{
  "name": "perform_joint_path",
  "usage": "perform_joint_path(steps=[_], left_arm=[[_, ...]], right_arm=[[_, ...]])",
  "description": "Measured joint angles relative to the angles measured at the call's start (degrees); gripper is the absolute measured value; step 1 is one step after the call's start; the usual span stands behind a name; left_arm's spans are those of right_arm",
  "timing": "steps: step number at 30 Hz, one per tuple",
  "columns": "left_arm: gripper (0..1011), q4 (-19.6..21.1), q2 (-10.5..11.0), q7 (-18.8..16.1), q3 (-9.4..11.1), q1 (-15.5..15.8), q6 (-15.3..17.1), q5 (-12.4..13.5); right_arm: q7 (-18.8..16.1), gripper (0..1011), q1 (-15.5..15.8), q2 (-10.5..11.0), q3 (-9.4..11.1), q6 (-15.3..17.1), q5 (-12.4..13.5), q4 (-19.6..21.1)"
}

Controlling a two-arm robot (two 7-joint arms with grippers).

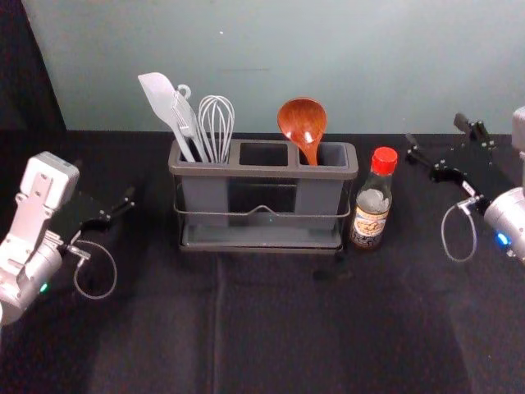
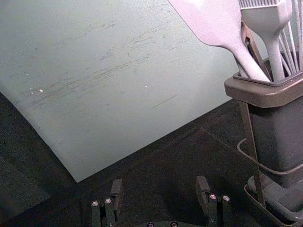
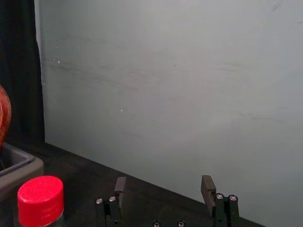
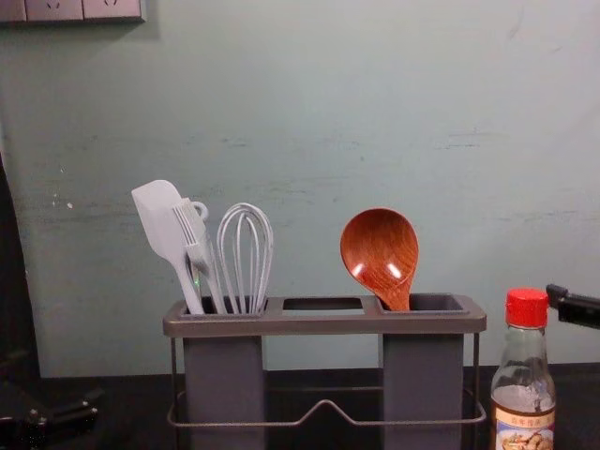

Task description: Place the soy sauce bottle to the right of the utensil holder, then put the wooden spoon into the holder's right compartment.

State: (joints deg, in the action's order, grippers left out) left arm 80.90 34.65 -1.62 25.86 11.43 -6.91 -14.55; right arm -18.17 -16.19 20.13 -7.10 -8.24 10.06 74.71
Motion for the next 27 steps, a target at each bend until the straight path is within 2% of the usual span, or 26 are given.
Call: perform_joint_path(steps=[9,27], left_arm=[[1000,0.0,0.0,0.0,0.0,0.0,0.0,0.0],[1000,0.0,0.0,0.0,0.0,0.0,0.0,0.0]], right_arm=[[-0.42,1002,-1.05,-1.2,-0.49,-1.15,-0.11,-3.43],[-0.43,1002,-0.83,-1.42,-0.29,-1.5,-0.16,-3.42]])
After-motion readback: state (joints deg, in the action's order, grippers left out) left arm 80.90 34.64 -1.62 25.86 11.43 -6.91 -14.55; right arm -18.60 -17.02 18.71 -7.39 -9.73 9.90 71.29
